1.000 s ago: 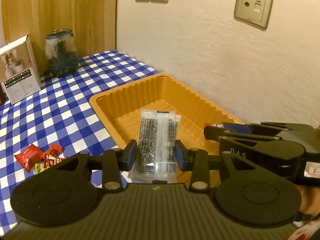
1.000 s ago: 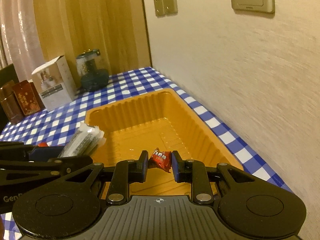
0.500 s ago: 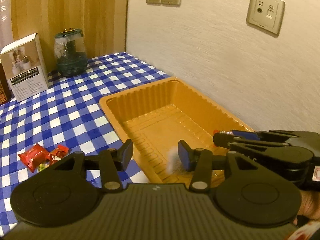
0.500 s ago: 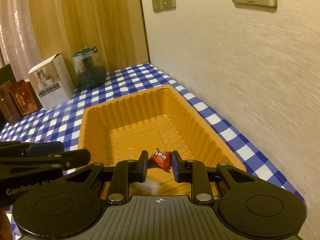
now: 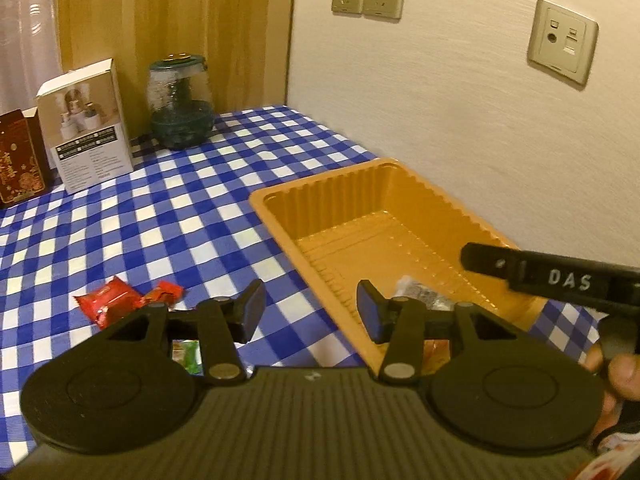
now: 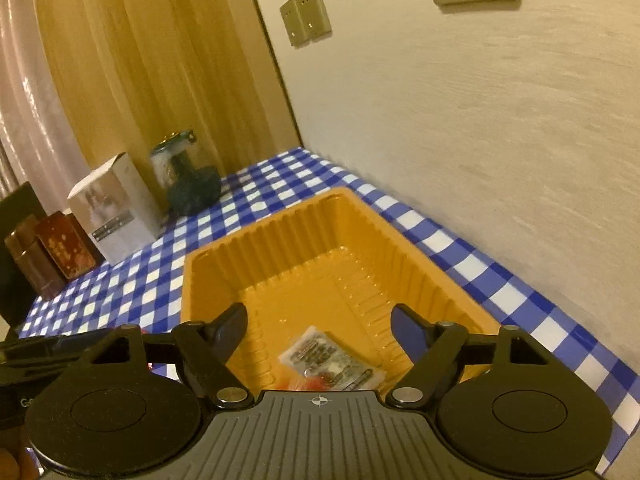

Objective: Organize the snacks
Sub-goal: 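Carry both snacks over the orange tray and open both grippers to drop them, then grasp the red square candy with the left gripper while the right grasps the white-green pouch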

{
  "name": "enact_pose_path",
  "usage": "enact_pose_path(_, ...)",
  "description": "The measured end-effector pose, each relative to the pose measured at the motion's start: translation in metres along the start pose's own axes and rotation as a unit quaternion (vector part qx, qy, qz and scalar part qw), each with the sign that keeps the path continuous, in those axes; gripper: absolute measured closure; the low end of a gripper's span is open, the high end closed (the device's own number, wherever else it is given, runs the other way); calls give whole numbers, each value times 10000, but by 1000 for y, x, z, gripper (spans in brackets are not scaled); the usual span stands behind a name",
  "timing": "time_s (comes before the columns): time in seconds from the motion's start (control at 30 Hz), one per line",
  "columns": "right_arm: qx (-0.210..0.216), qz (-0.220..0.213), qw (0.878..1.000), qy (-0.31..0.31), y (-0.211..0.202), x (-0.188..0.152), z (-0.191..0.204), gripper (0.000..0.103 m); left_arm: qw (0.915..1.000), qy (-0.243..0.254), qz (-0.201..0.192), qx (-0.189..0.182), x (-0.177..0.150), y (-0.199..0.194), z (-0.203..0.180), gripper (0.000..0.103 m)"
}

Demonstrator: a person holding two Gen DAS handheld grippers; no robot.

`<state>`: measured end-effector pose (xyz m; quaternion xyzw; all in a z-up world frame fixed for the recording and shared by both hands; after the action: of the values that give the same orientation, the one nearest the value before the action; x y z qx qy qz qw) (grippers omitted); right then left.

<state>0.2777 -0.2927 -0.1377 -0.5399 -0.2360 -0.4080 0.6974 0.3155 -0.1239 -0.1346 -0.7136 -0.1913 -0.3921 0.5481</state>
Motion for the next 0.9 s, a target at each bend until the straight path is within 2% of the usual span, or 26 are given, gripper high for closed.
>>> enact_pose_path(0.4, -121, -51, 9999, -91, -4, 0, 5, 24, 9996, -79, -9, 283, -8, -12, 38, 52)
enact_pose_path(0.67, 115, -208, 9983, -536, -10, -1, 43, 24, 9979, -246, 26, 596, -19, -27, 83, 50)
enact_pose_path(0.9, 542, -284, 9931, -999, -13, -10, 90, 24, 9950, -416, 78, 907, -34, -46, 130, 48)
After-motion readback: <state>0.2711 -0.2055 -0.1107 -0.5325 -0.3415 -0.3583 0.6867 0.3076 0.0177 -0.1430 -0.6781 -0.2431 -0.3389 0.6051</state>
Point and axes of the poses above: each gripper's, at about its wrist camera, not at the fingertips, and y roughly the way its jaws point, z to its left, x to its top, the point moved 10 cm from there along y, roughly the way its jaws point, and after that the axes turned 3 degrees about -y, right-handed, at the moved point
